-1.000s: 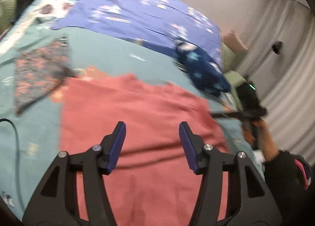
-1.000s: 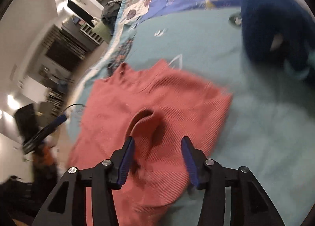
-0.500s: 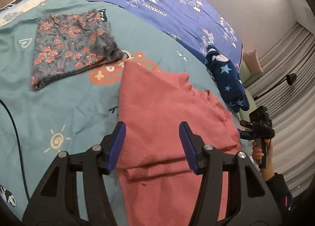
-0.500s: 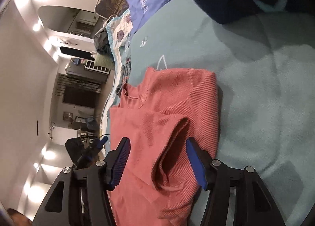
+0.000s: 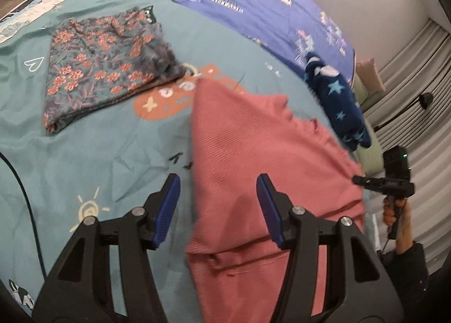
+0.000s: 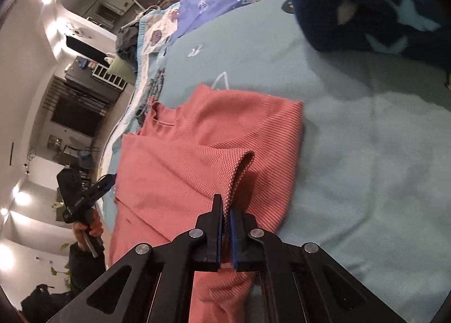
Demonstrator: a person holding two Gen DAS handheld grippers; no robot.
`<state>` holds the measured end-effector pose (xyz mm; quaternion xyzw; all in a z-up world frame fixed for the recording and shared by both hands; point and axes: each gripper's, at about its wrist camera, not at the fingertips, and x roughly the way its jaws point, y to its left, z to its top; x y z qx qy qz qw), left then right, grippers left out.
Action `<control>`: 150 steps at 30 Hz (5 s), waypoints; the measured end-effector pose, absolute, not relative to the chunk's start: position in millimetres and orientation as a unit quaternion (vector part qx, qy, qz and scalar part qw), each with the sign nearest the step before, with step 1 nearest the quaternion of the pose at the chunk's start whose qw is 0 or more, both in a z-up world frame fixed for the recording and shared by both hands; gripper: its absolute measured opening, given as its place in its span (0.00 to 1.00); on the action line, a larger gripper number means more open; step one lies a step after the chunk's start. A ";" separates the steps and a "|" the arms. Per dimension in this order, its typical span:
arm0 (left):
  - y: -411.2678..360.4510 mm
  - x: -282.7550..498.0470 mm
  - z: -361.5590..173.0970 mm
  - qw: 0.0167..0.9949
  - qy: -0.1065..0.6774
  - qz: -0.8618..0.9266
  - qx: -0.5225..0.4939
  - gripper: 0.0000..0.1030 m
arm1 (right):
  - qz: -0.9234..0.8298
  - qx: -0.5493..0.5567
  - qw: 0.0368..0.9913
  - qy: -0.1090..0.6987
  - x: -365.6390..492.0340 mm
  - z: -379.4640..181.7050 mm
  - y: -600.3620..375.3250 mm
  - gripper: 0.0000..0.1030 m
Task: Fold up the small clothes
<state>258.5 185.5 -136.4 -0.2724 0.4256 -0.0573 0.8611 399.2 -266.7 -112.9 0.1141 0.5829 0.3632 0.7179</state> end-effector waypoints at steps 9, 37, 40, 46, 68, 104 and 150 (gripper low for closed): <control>186.2 258.0 -150.1 0.853 0.450 -0.051 -0.259 0.57 | 0.331 0.041 0.757 0.562 388.4 -102.1 -260.6 0.03; 200.3 310.8 -114.0 0.859 0.385 -0.156 -0.300 0.56 | 0.316 -0.044 0.794 0.517 354.3 -71.8 -248.1 0.16; 159.3 299.2 -107.5 0.857 0.383 -0.215 -0.268 0.63 | 0.366 -0.003 0.786 0.498 372.3 -61.5 -219.6 0.23; 127.2 267.8 -143.1 0.857 0.389 -0.269 -0.206 0.62 | 0.337 -0.076 0.777 0.526 385.3 -117.3 -166.8 0.19; 97.7 343.2 -129.1 0.838 0.426 -0.240 -0.241 0.69 | 0.251 -0.177 0.835 0.456 375.0 -112.4 -115.3 0.40; 161.0 96.9 -114.7 0.812 0.470 -0.219 -0.268 0.69 | 0.361 0.131 0.756 0.530 99.3 -100.9 -356.8 0.74; 129.9 25.0 -163.4 0.743 0.464 -0.282 -0.392 0.05 | 0.404 0.201 0.710 0.541 59.5 -152.5 -309.5 0.04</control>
